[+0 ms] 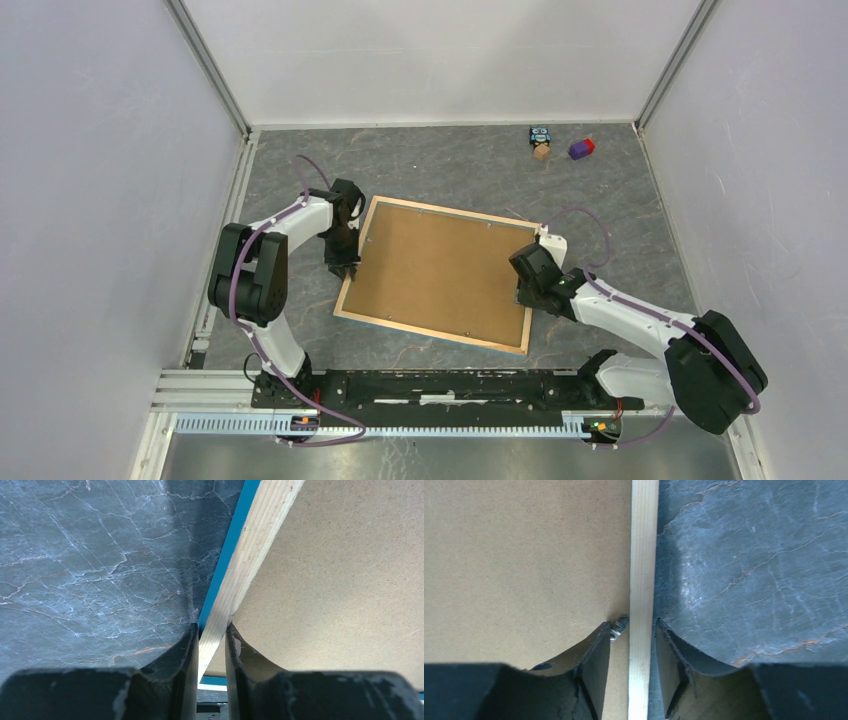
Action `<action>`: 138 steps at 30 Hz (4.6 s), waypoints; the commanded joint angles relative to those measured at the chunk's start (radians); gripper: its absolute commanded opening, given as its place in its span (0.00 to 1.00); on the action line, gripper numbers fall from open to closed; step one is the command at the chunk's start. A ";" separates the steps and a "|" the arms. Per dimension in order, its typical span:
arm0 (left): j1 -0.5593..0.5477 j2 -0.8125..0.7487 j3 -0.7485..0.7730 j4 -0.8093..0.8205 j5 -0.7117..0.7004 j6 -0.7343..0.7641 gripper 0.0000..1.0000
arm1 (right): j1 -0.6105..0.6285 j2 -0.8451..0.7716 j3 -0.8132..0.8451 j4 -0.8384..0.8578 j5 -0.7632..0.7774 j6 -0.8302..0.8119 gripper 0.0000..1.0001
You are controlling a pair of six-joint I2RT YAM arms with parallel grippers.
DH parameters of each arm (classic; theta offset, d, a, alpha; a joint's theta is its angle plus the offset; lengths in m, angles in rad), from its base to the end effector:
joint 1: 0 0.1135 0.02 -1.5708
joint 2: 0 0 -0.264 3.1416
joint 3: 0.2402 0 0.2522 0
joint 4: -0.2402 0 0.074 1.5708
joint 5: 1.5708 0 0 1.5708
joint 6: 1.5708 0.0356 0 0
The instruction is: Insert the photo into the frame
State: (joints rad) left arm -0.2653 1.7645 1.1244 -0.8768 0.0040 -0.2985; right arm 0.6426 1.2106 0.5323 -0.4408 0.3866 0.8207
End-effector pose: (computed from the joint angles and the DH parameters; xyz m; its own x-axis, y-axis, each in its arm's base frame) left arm 0.2982 -0.0812 0.1649 -0.9982 -0.0335 -0.0503 -0.0326 0.9993 -0.0197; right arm 0.1698 0.1103 0.1573 -0.8007 0.2471 -0.5458 0.2384 0.9672 0.0881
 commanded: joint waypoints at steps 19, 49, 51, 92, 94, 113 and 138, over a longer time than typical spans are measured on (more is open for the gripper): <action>-0.008 -0.046 0.012 0.003 0.009 0.001 0.02 | -0.005 0.014 -0.116 -0.027 -0.166 0.053 0.00; -0.009 -0.065 0.020 0.009 0.027 0.015 0.07 | -0.041 -0.023 -0.106 0.095 -0.147 -0.112 0.61; -0.009 -0.084 0.020 0.016 0.036 0.021 0.24 | -0.063 -0.031 -0.099 0.130 -0.156 -0.198 0.74; -1.361 -0.198 -0.162 0.749 -0.401 0.427 1.00 | -0.266 -0.011 0.214 -0.158 -0.372 -0.248 0.00; -1.378 -0.144 -0.124 0.727 -0.462 0.445 1.00 | -0.268 -0.001 0.241 -0.178 -0.371 -0.233 0.00; -1.401 0.145 -0.109 1.104 -1.127 0.898 0.44 | -0.280 0.002 0.325 -0.225 -0.418 -0.166 0.00; -1.124 -0.348 0.152 0.785 -0.884 0.685 0.02 | -0.330 -0.423 0.634 -0.162 0.132 -0.589 0.98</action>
State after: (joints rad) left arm -1.4723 1.5562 1.1351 0.0017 -0.9596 0.6014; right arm 0.3157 0.8345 1.1999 -0.5999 0.3965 0.2886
